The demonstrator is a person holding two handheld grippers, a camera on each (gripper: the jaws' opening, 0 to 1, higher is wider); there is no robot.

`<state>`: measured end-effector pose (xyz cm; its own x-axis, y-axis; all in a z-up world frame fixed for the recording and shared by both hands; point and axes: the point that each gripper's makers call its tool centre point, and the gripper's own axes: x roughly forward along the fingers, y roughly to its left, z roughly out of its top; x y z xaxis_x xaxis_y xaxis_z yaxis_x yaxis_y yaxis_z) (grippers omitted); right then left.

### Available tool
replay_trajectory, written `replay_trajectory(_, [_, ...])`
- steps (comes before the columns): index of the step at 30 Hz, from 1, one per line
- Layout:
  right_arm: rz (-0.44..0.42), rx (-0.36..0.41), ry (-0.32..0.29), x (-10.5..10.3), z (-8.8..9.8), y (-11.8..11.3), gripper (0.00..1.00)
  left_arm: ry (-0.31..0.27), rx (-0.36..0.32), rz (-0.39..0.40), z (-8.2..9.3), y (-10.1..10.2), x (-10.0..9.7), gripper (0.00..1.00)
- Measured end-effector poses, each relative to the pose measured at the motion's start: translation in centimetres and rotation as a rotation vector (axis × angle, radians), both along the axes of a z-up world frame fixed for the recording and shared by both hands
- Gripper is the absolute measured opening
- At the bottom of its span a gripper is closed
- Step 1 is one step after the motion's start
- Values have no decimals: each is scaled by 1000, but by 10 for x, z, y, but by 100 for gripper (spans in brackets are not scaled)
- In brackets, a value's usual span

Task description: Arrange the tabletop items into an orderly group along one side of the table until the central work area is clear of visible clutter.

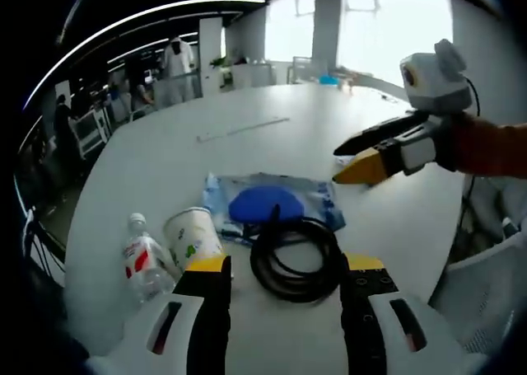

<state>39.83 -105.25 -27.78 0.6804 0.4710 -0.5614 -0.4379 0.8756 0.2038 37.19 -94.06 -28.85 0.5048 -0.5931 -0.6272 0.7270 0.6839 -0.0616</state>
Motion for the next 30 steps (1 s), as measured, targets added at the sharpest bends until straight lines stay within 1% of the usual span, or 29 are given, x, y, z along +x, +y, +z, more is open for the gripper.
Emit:
replay_trajectory(6, [22,0,8,-1,-3,6,46,17,6,18,-7,2,-4,49])
replay_trajectory(16, [59,0,27,0,-12,17,45,30,5,47,-13,4,-5,49])
replay_trajectory(18, [65,1,31,0,-14,18,45,35,-4,59,-13,5,-5,49])
replay_trajectory(30, [87,0,50,1,-24,24,43,69,10,89,-26,6,-8,48])
